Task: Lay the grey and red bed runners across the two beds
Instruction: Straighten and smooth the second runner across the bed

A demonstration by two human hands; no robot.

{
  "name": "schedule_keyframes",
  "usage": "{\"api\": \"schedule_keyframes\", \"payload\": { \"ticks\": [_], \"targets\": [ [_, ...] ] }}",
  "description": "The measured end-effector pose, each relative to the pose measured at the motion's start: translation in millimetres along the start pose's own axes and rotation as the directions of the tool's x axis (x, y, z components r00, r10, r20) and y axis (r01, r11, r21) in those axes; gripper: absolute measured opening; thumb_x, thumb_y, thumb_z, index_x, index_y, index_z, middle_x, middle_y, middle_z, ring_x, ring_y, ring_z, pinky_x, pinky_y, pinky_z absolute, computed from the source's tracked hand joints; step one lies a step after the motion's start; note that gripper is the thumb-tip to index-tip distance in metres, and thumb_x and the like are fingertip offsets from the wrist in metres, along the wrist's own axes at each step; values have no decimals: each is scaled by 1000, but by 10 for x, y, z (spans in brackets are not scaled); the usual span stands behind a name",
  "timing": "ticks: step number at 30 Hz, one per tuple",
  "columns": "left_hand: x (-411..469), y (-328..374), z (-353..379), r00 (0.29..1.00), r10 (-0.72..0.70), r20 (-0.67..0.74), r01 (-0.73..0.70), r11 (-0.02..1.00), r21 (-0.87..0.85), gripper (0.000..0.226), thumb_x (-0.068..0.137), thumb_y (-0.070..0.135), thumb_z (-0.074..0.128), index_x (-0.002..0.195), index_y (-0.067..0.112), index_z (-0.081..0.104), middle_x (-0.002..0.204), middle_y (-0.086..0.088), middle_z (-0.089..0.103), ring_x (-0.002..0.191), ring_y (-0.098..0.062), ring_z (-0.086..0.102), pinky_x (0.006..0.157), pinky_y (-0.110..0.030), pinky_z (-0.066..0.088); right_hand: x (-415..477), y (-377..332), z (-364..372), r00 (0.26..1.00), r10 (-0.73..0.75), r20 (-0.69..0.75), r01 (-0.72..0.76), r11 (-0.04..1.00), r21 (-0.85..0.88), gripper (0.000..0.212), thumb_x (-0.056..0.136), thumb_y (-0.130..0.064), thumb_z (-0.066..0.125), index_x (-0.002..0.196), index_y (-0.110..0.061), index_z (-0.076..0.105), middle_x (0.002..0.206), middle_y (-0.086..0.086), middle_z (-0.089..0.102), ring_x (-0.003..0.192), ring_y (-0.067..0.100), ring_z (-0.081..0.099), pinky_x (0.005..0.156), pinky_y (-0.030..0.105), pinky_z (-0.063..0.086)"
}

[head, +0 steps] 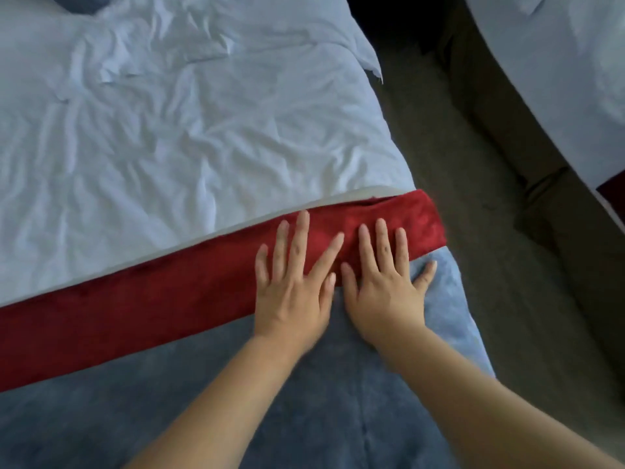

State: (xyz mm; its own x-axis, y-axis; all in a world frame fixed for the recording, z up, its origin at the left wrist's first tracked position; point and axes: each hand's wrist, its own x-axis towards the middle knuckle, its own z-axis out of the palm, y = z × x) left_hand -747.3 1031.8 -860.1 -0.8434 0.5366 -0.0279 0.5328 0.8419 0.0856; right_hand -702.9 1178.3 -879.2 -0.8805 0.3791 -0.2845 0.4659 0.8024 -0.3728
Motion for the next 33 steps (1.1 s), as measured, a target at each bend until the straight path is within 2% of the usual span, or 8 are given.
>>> {"api": "schedule_keyframes", "payload": {
  "ticks": [4,9,14,23,26,29,31,33],
  "targets": [
    [-750,-195,281,994,-76,81,79,996,-40,60,105,57,26,162,40,18,172,0,11,158,-27,14,122,-61,21,-214,168,132,995,-87,-57,79,988,-130,64,101,-62,22,160,-41,8,170,-9,3,157,20,-5,116,74,5],
    [-1212,-136,232,984,-111,137,121,990,-66,69,103,65,23,164,33,15,172,-2,12,159,-28,8,125,-60,14,-607,230,213,991,-116,-66,101,977,-186,65,103,-58,20,162,-33,10,171,0,6,157,23,1,123,61,9],
    [-1829,-16,183,975,6,220,20,993,-115,79,99,73,31,163,28,22,172,-3,13,158,-33,12,121,-66,17,-1387,280,373,977,-210,-20,204,963,-177,66,103,-55,23,162,-25,17,170,2,9,157,23,3,124,56,14],
    [-3301,117,192,951,232,206,-201,966,-161,82,88,79,49,157,36,37,168,-4,29,155,-31,27,117,-62,27,-2968,527,661,889,-456,39,457,888,-51,73,96,-58,51,158,-24,33,167,6,23,154,29,22,121,55,23],
    [-3507,-12,136,972,197,131,-166,963,-214,71,92,60,54,157,34,39,167,-1,32,153,-25,32,117,-57,30,-3203,510,703,825,-565,-14,564,825,-20,62,91,-46,66,148,-26,52,160,4,39,149,31,36,116,53,33],
    [-3640,-263,47,992,113,62,-96,967,-234,78,80,33,64,155,32,43,164,-5,37,150,-24,38,118,-59,29,-3322,336,767,730,-670,-134,675,738,-13,28,92,-20,64,116,-31,72,133,0,65,128,29,58,106,40,42],
    [-3702,-463,6,997,79,14,-74,974,-212,83,73,20,62,154,31,45,161,-7,42,148,-24,42,115,-61,32,-3299,212,768,698,-699,-157,701,711,-56,26,98,-14,56,104,-32,73,113,-1,70,107,27,62,92,36,42],
    [-3769,-675,-36,997,64,-31,-69,977,-204,77,79,7,56,152,30,46,158,-8,46,146,-26,45,111,-62,38,-3197,92,739,709,-684,-172,683,727,-71,25,98,-15,57,100,-33,75,104,-4,65,93,25,57,83,35,36]
  ]
}}
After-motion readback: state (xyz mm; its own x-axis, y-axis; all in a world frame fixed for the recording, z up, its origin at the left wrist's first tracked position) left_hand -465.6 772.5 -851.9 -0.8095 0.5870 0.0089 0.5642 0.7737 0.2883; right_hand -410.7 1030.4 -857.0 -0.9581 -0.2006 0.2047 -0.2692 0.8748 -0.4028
